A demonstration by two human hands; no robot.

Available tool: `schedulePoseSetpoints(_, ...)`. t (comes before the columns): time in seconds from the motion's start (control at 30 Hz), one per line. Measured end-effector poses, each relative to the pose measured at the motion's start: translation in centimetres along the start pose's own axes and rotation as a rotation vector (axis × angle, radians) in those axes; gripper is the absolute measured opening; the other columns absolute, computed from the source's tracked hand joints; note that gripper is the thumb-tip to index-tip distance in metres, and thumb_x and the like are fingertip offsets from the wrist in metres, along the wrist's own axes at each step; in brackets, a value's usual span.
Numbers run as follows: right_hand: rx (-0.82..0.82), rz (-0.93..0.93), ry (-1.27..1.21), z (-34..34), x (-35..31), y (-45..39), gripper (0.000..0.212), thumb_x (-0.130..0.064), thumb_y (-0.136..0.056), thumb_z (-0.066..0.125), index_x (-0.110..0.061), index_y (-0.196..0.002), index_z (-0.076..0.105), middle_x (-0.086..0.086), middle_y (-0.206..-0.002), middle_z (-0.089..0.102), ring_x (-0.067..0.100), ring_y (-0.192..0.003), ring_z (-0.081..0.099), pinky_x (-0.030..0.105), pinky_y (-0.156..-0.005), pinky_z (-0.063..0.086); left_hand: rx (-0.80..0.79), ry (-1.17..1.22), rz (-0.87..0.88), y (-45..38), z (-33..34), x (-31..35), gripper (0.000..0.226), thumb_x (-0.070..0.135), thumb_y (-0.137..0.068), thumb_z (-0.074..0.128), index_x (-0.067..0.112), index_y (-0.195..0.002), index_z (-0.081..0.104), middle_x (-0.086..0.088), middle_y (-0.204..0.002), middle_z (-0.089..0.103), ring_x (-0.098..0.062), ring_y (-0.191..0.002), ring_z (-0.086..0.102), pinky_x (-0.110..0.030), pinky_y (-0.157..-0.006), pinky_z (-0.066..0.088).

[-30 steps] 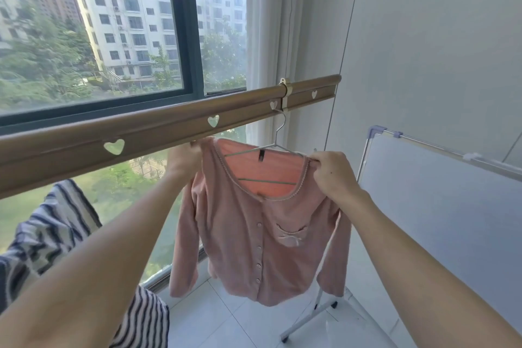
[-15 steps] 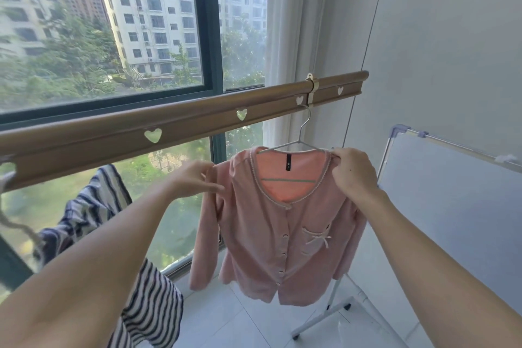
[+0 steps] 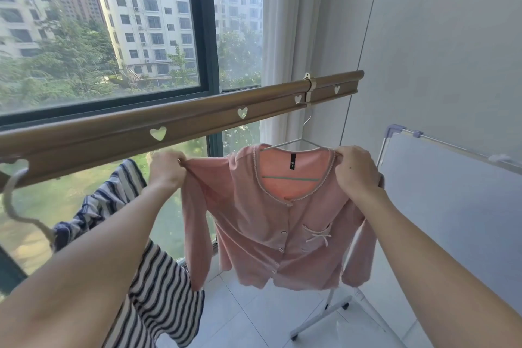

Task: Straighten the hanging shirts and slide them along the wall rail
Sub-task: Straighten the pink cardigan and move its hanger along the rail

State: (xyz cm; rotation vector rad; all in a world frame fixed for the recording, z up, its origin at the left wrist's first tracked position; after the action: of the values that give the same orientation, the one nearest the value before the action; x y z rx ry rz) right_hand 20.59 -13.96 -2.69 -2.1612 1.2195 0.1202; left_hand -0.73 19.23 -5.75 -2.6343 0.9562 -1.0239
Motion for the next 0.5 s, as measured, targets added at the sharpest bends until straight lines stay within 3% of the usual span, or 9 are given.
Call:
schedulePoseSetpoints(0.07, -0.001, 0.013, -0.001, -0.2, 1.0, 0.1, 0.035, 0.006, -0.078, 0.043, -0.01, -0.095, 0.07, 0.015, -0.095, 0.063, 0.038, -0.093, 0.059, 0.033, -0.067, 0.039, 0.094, -0.021, -0.12, -0.5, -1.2, -1.5, 0.029, -0.002, -0.077, 0.051, 0.005, -0.097, 0.071, -0.024, -0.097, 0.068, -0.041, -0.096, 0.061, -0.039, -0.082, 0.049)
schedulePoseSetpoints(0.1, -0.002, 0.013, 0.0, -0.3, 1.4, 0.1, 0.035, 0.006, -0.08, 0.043, -0.01, -0.096, 0.07, 0.016, -0.096, 0.063, 0.038, -0.094, 0.06, 0.033, -0.067, 0.04, 0.07, -0.077, -0.157, -0.6, -1.3, -2.0, 0.026, 0.001, -0.077, 0.052, 0.005, -0.096, 0.069, -0.025, -0.099, 0.067, -0.042, -0.097, 0.06, -0.041, -0.082, 0.049)
schedulePoseSetpoints(0.2, -0.027, 0.02, -0.005, 0.3, 1.5, 0.6, 0.029, 0.006, -0.082, 0.044, -0.007, -0.091, 0.068, 0.018, -0.094, 0.062, 0.039, -0.093, 0.06, 0.033, -0.067, 0.037, -0.239, -0.207, -0.16, -0.1, -0.2, -1.9, 0.022, -0.001, -0.075, 0.054, 0.007, -0.088, 0.069, -0.021, -0.101, 0.068, -0.037, -0.093, 0.063, -0.038, -0.079, 0.055)
schedulePoseSetpoints(0.27, -0.03, 0.019, -0.024, 0.7, 1.2, 0.7, 0.026, 0.008, -0.078, 0.045, -0.009, -0.082, 0.063, 0.017, -0.091, 0.061, 0.039, -0.091, 0.06, 0.032, -0.067, 0.037, -0.346, -0.163, -0.084, 0.5, 0.7, -0.8, 0.041, -0.001, -0.076, 0.053, 0.011, -0.112, 0.067, -0.016, -0.118, 0.064, -0.033, -0.106, 0.061, -0.037, -0.087, 0.055)
schedulePoseSetpoints(0.33, -0.012, -0.013, -0.045, 0.7, 0.9, 0.5, 0.035, 0.009, -0.076, 0.044, -0.01, -0.093, 0.069, 0.019, -0.095, 0.062, 0.039, -0.095, 0.06, 0.034, -0.07, 0.041, -0.305, -0.014, 0.048, 0.8, 0.8, 1.3, 0.056, -0.004, -0.074, 0.049, 0.013, -0.126, 0.06, -0.013, -0.12, 0.062, -0.031, -0.112, 0.06, -0.037, -0.089, 0.053)
schedulePoseSetpoints(0.43, -0.003, -0.023, -0.027, 0.4, 0.7, -0.2, 0.036, 0.009, -0.078, 0.046, -0.006, -0.101, 0.069, 0.019, -0.099, 0.062, 0.039, -0.097, 0.059, 0.037, -0.073, 0.044, -0.261, 0.159, 0.249, 1.4, 0.7, 5.2, 0.047, -0.002, -0.079, 0.056, 0.014, -0.123, 0.063, -0.003, -0.11, 0.066, -0.018, -0.104, 0.062, -0.03, -0.091, 0.05)
schedulePoseSetpoints(0.5, 0.02, -0.033, -0.036, 0.3, 0.6, -0.6, 0.028, 0.007, -0.081, 0.048, -0.004, -0.096, 0.068, 0.019, -0.095, 0.061, 0.039, -0.094, 0.059, 0.038, -0.072, 0.044, -0.26, 0.18, 0.361, 1.6, 0.9, 7.5, 0.037, 0.018, -0.086, 0.068, 0.018, -0.123, 0.065, 0.004, -0.108, 0.067, -0.01, -0.099, 0.062, -0.026, -0.091, 0.048)
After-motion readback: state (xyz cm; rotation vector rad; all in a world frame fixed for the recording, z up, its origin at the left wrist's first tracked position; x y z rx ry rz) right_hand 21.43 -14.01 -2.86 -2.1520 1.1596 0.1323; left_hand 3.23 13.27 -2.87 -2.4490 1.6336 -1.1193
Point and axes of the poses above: each hand's wrist, its own y-axis away from the middle knuckle, its own z-axis out of the palm, x = y × z, the point moved 3 cm from there along -y, towards the middle knuckle
